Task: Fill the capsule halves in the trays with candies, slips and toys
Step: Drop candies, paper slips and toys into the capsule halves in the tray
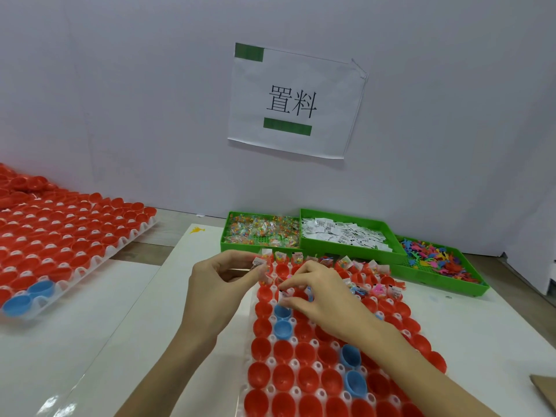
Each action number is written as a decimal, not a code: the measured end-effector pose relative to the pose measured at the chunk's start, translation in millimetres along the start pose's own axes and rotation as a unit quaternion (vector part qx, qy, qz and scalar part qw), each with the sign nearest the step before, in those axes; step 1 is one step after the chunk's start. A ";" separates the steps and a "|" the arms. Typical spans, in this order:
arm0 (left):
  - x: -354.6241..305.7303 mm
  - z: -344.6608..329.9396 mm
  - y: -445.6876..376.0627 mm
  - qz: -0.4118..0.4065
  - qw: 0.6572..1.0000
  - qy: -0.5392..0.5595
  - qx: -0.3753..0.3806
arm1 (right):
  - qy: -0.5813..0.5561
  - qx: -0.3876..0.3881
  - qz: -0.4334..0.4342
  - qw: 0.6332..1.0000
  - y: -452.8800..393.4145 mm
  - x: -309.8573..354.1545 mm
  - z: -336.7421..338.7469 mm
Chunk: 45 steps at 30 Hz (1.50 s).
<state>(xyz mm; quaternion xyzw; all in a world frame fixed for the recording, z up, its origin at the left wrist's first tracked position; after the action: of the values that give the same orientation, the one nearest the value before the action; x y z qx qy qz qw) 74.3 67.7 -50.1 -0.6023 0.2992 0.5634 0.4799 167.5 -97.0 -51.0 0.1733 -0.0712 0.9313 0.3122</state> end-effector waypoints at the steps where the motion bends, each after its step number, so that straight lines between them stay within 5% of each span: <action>1: -0.1 0.2 0.2 -0.001 1.000 -0.001 0.000 | 0.004 0.001 0.002 1.000 -1.2 0.6 -2.1; 11: 6.1 5.4 -2.8 0.019 1.000 -0.022 0.012 | -0.061 -0.102 0.032 0.992 3.0 5.0 24.3; 17: 15.0 -2.7 -4.6 0.071 0.986 -0.097 0.112 | -0.057 -0.201 -0.147 0.967 -35.6 -87.2 112.2; 25: 15.1 -13.2 -1.9 0.063 0.966 -0.197 0.156 | -0.094 -0.138 -0.273 0.947 -41.9 -157.9 97.5; 30: 8.8 -11.8 -1.5 0.031 0.966 -0.215 0.143 | -0.095 -0.187 -0.184 0.960 -31.4 -97.9 94.8; 37: 7.6 -9.2 -2.5 0.016 0.962 -0.227 0.149 | -0.194 0.082 0.012 0.977 -4.9 20.4 18.0; 45: 2.8 -18.1 1.5 -0.039 0.933 -0.305 0.189 | -0.129 0.012 -0.005 0.992 -7.3 28.5 -2.9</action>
<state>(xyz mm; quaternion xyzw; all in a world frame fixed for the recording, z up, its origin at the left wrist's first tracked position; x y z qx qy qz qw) 80.6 51.1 -54.9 -0.3108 0.2157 0.6337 0.6747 149.8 -74.6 -43.1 0.2958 -0.0990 0.9006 0.3026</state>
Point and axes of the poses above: each hand's wrist, its own y-axis away from the middle knuckle, its own z-axis out of the back of the hand, x = y × z, the point moved 7 cm from there along -y, towards the middle knuckle, and after that the axes turned 13 degrees about x, right-handed, at the moved point
